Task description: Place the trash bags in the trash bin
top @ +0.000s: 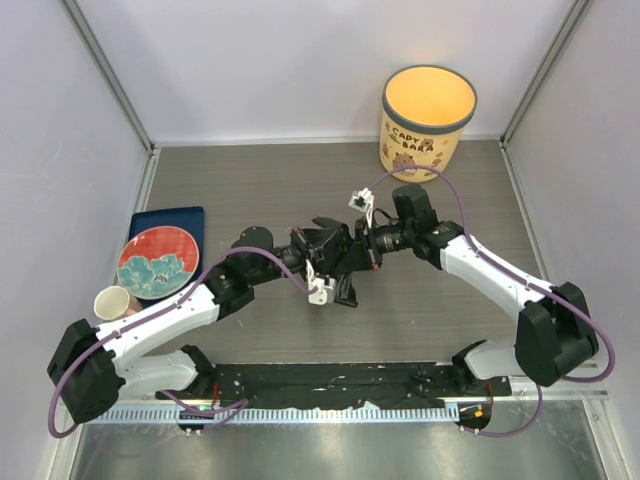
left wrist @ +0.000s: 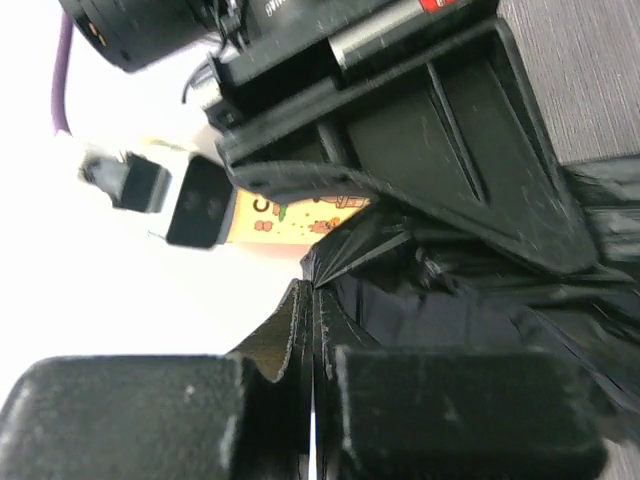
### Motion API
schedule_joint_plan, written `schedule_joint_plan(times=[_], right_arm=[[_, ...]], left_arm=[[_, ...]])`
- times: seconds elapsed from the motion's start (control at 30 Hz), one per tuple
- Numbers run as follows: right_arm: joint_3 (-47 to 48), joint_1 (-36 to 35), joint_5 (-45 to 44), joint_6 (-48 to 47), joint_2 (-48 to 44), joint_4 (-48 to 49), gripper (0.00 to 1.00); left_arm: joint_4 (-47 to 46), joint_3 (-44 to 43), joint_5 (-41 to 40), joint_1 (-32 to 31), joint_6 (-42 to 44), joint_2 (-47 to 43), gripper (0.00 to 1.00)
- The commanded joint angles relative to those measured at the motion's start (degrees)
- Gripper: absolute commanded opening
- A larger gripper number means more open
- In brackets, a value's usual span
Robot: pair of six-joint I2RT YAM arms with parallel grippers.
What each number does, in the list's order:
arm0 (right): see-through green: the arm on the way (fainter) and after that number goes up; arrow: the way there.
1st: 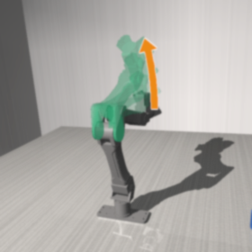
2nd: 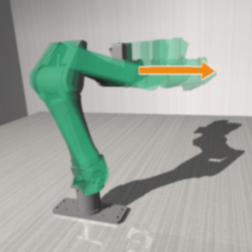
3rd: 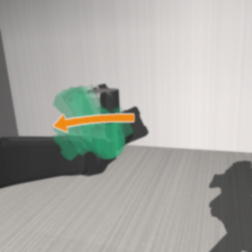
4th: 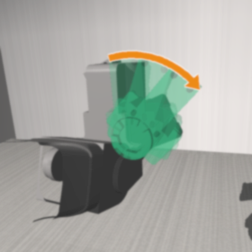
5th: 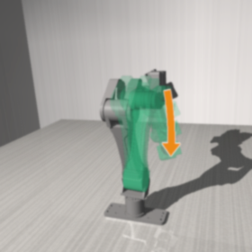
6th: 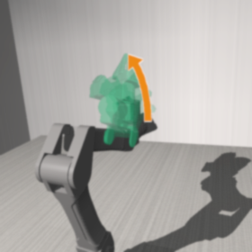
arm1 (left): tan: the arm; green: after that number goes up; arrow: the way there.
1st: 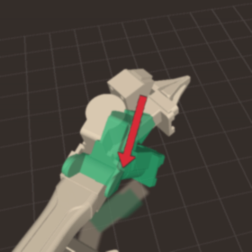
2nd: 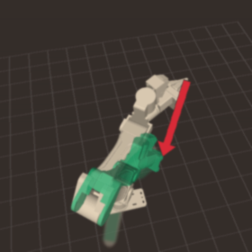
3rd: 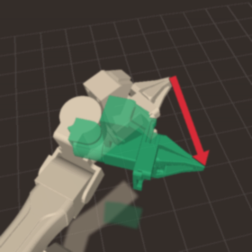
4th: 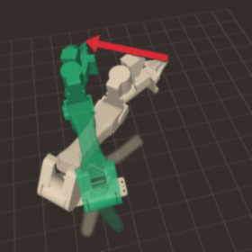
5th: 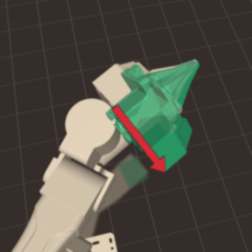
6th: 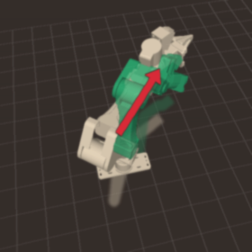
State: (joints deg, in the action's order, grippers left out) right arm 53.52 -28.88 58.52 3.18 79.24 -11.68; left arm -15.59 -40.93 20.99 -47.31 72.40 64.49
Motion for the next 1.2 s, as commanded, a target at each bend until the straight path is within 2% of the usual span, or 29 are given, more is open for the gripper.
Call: schedule_joint_plan(times=[0.0, 0.03, 0.07, 0.1, 0.13, 0.17, 0.2, 0.23, 0.27, 0.3, 0.33, 0.37, 0.4, 0.43, 0.53, 0.57, 0.63, 0.77, 0.9, 0.97, 1.0, 1.17], right_arm=[[0.10, 0.58, -3.32, 1.20, -8.22, -0.53, 0.01], [0.01, 0.58, -7.42, 2.69, -9.01, -0.01, 0.01], [0.27, 0.58, -9.98, 3.32, -9.54, -1.31, 0.01], [1.58, 0.67, -12.79, 2.37, -9.81, -2.98, 0.01], [2.20, 0.67, -14.91, 1.31, -9.72, -4.82, 0.01], [2.55, 0.67, -18.41, -0.35, -9.81, -7.89, 0.01], [2.99, 0.67, -19.66, -2.98, -10.24, -9.22, 0.01], [3.26, 0.67, -20.46, -4.83, -10.34, -10.45, 0.01], [3.70, 0.67, -20.55, -5.72, -10.16, -12.90, 0.01], [4.57, 0.58, -20.12, -6.16, -9.99, -13.88, 0.01], [4.75, 0.67, -19.33, -6.43, -9.81, -14.42, 0.01], [4.84, 0.67, -18.10, -6.26, -9.81, -14.51, 0.01], [4.76, 0.67, -17.40, -6.00, -9.81, -14.25, 0.01], [4.84, 0.76, -16.87, -5.56, -9.72, -14.16, 0.01], [5.02, 0.67, -15.11, -5.03, -9.63, -12.93, 0.01], [5.28, 0.58, -14.58, -4.94, -9.63, -12.67, 0.01], [5.72, 0.67, -13.09, -4.59, -9.63, -12.23, 0.01], [6.86, 0.58, -12.21, -1.79, -9.02, -10.73, 0.01], [7.22, 0.58, -10.01, -0.46, -9.72, -9.50, 0.01], [7.30, 0.49, -9.22, -0.46, -10.07, -9.41, 0.01], [7.22, 0.41, -8.95, -0.19, -10.68, -9.41, 0.01], [7.13, 0.32, -10.44, 0.42, -11.65, -9.51, 0.01]], left_arm=[[1.70, -0.65, -5.59, 0.11, -5.07, -2.79, 0.00], [2.67, -0.73, -7.18, 0.20, -6.64, -2.53, 0.00], [4.07, -1.08, -9.63, 0.37, -13.10, -2.09, 0.02], [5.73, -1.69, -14.18, 0.98, -16.64, -1.56, 0.08], [8.19, -4.57, -16.92, 1.34, -20.33, -0.52, 0.24], [13.43, -6.51, -18.69, 1.86, -31.25, -0.16, 0.33], [17.14, -8.80, -19.14, 4.22, -36.66, 0.02, 0.44], [21.01, -13.60, -15.06, 5.81, -42.81, 0.20, 0.63], [26.61, -15.83, -12.41, 7.39, -53.40, 0.29, 0.70], [29.02, -18.03, -8.29, 10.80, -59.59, 0.63, 0.73], [31.04, -22.48, 2.19, 12.49, -64.44, 1.68, 0.75], [32.37, -24.18, 7.95, 13.64, -69.02, 2.48, 0.75], [31.95, -26.03, 11.58, 14.17, -78.11, 2.92, 0.76], [30.55, -26.05, 18.75, 14.26, -81.42, 3.45, 0.76], [18.44, -21.93, 26.28, 14.17, -93.64, 4.33, 0.76], [14.49, -21.04, 26.64, 14.17, -95.32, 5.11, 0.75], [12.88, -20.33, 27.69, 14.09, -98.13, 6.78, 0.70], [7.43, -21.30, 29.98, 13.82, -106.23, 12.40, 0.68], [4.88, -21.30, 26.22, 13.03, -106.77, 14.87, 0.68], [2.86, -21.30, 26.64, 13.03, -109.30, 15.75, 0.60], [1.28, -21.30, 26.73, 13.03, -110.27, 16.19, 0.49], [-3.65, -20.68, 29.36, 12.51, -113.09, 17.16, 0.45]])
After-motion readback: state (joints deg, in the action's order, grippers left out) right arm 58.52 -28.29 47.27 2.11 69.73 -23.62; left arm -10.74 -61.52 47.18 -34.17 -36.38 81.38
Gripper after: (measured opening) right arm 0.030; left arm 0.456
